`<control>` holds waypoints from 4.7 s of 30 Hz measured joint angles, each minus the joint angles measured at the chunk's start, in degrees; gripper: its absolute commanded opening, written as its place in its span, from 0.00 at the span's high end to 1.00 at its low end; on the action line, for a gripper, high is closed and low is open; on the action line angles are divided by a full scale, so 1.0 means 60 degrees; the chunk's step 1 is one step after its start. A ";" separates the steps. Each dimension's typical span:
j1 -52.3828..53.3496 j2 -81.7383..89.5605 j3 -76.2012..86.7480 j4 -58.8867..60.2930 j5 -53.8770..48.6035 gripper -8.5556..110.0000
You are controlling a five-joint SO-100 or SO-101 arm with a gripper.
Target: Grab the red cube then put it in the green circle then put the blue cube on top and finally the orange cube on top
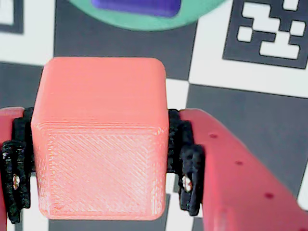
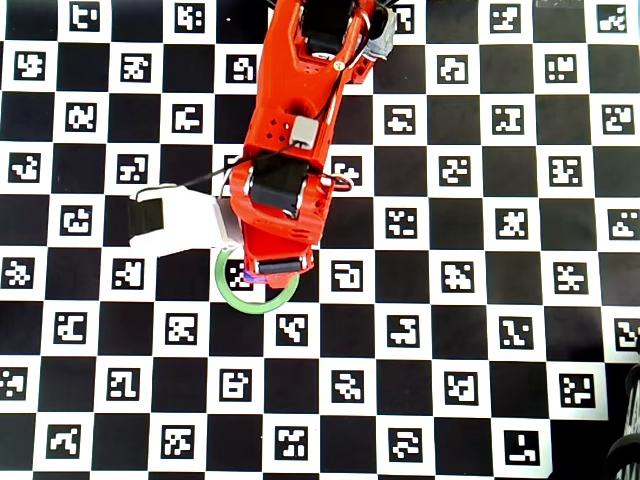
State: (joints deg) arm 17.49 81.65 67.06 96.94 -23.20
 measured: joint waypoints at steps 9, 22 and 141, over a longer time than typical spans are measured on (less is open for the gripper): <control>0.0703 0.0000 0.0996 -0.0776 -0.0410 0.86; 0.0571 0.0000 0.1641 -0.1099 0.0015 0.86; 0.0337 0.0000 0.3486 -0.2769 0.0718 0.57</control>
State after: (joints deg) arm 19.51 81.65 87.98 80.33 -18.90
